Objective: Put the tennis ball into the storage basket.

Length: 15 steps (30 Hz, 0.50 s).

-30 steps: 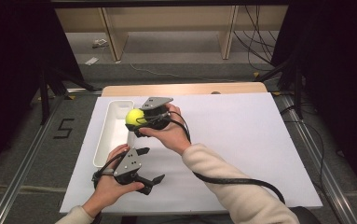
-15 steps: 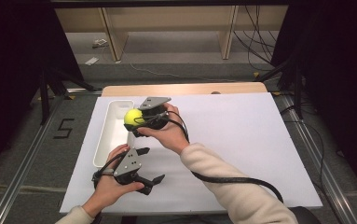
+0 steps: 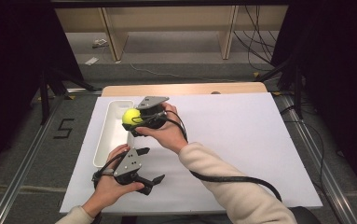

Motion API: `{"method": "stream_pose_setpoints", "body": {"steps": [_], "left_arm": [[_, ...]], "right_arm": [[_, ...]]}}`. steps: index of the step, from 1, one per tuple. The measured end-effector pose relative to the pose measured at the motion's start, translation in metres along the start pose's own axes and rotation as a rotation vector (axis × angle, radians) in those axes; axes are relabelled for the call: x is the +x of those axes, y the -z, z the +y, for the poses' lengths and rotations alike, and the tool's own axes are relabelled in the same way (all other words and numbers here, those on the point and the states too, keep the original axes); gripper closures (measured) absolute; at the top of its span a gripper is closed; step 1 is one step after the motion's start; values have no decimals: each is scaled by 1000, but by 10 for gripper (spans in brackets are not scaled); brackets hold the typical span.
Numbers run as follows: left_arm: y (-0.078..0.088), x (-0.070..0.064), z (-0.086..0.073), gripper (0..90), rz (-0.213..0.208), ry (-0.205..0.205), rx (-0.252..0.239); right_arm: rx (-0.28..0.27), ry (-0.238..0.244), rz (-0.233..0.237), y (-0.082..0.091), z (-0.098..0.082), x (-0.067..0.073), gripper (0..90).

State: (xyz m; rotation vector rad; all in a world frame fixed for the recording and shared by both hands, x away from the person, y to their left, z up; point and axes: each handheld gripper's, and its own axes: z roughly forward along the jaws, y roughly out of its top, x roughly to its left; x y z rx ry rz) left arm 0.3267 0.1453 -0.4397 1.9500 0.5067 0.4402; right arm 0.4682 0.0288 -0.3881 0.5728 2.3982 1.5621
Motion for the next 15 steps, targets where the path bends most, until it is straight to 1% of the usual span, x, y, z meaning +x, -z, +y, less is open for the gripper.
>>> {"method": "stream_pose_setpoints", "body": {"steps": [11, 15], "left_arm": [[0, 0, 0, 3, -1, -1, 1], [0, 0, 0, 3, -1, -1, 1]], "right_arm": [[6, 0, 7, -2, 2, 1, 261], [0, 0, 5, -4, 2, 1, 261]]}}
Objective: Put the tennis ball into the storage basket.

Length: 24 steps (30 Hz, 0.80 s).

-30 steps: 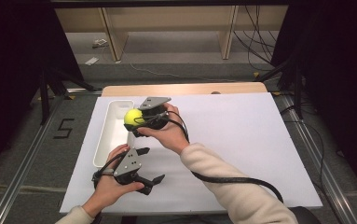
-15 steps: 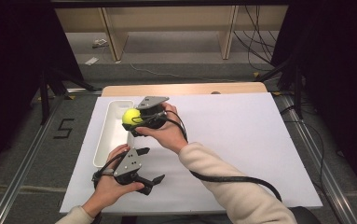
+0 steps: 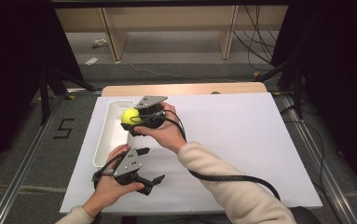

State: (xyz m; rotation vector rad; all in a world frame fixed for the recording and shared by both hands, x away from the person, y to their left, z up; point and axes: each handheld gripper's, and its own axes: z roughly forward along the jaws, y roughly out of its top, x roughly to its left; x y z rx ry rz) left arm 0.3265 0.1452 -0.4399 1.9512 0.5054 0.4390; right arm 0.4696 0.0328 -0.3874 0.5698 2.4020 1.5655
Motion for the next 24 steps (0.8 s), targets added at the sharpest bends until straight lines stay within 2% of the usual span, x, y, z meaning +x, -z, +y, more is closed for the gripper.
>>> {"method": "stream_pose_setpoints", "body": {"steps": [24], "left_arm": [[0, 0, 0, 4, -2, -5, 2]], "right_arm": [[-1, 1, 6, -5, 6, 0, 261]]}}
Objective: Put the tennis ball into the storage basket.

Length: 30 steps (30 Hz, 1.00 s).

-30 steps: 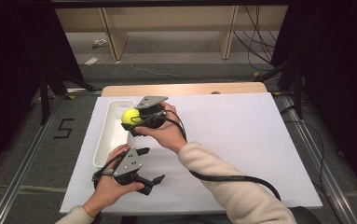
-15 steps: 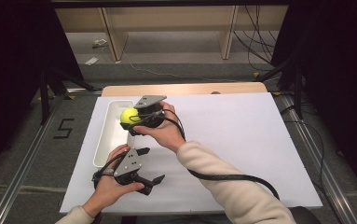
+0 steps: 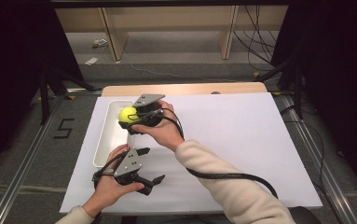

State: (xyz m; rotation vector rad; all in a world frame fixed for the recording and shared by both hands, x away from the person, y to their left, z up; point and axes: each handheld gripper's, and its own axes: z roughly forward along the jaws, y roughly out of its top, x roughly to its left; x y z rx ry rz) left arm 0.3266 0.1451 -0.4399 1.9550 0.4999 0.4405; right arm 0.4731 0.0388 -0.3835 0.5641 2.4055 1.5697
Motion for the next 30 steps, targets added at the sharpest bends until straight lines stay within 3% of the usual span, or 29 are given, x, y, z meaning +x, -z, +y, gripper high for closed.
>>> {"method": "stream_pose_setpoints", "body": {"steps": [30], "left_arm": [[0, 0, 0, 5, 2, -2, -2]], "right_arm": [[3, -9, 5, -6, 3, -2, 261]]}}
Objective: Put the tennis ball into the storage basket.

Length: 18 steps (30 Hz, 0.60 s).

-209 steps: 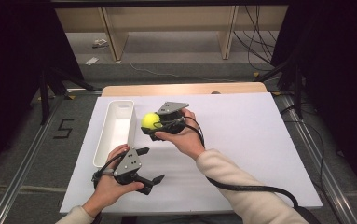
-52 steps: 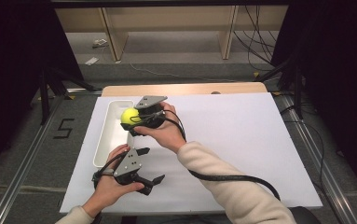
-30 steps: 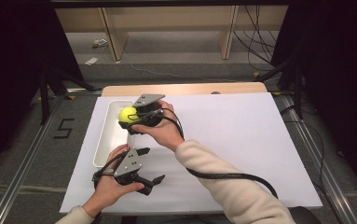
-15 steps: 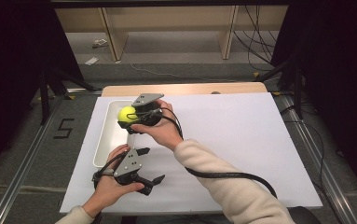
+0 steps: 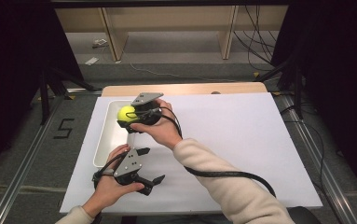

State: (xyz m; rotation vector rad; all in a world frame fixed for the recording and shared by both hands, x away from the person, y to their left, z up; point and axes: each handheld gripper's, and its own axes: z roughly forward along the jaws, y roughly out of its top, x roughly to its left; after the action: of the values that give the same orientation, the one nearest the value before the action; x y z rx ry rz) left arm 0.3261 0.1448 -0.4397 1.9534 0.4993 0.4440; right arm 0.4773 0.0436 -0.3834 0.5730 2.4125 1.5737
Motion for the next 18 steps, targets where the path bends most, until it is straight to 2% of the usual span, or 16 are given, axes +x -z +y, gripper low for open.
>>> {"method": "stream_pose_setpoints", "body": {"steps": [18], "left_arm": [[0, 0, 0, 6, 1, -3, 2]], "right_arm": [[-1, 8, 7, -5, 5, 3, 261]]}}
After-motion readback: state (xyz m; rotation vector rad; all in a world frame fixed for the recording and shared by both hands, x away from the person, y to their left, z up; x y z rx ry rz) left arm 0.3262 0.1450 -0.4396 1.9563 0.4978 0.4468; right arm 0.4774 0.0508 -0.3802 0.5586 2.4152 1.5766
